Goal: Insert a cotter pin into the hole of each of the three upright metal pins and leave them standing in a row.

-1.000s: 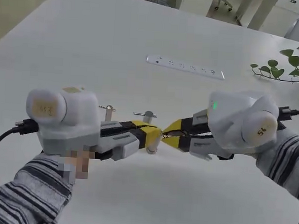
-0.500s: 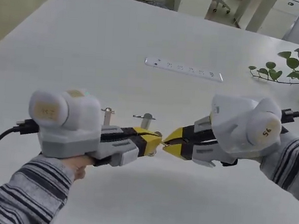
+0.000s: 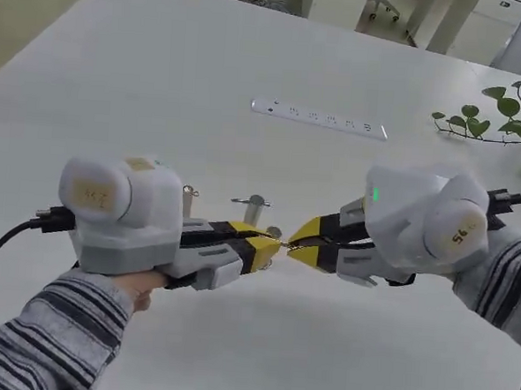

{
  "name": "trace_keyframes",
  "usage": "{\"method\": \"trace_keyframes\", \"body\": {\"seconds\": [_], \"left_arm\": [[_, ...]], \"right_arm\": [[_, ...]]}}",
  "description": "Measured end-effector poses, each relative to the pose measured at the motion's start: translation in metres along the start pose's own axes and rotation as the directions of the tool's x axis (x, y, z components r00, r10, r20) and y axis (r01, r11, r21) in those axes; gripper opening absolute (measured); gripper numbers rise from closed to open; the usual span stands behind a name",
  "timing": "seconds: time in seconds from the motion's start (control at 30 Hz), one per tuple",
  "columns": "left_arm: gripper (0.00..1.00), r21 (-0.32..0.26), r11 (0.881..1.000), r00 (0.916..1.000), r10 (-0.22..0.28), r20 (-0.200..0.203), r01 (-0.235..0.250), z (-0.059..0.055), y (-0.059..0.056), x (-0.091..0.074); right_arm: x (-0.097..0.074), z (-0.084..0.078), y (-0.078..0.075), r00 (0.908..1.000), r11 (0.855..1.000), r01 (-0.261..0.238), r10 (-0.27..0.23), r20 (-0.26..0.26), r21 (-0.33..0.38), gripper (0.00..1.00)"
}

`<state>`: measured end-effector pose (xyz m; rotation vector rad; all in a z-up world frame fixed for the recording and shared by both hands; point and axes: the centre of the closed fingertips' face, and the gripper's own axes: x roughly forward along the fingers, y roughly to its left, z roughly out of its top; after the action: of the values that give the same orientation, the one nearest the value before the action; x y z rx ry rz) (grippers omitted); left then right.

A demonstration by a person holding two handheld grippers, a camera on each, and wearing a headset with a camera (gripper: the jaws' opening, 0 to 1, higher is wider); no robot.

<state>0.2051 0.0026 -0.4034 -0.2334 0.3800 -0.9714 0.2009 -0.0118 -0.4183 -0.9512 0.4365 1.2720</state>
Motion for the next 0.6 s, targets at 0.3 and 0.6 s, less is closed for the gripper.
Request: {"method": "trace_keyframes", "body": {"seconds": [0.3,0.6], "left_arm": [[0.19,0.113,0.987,0.9939,0.108,0.022,-0.110,0.003,0.016,0.000],[0.31,0.235,0.946,0.9707,0.237,-0.038,-0.222,-0.013,0.036,0.003]], "right_arm": [[0.002,-0.013,-0.008,0.9987,0.999,0.026,-0.027,-0.043,-0.031,0.00],[0.005,-0.030,-0.014,0.9963,0.999,0.040,-0.042,-0.075,-0.022,0.00]]}}
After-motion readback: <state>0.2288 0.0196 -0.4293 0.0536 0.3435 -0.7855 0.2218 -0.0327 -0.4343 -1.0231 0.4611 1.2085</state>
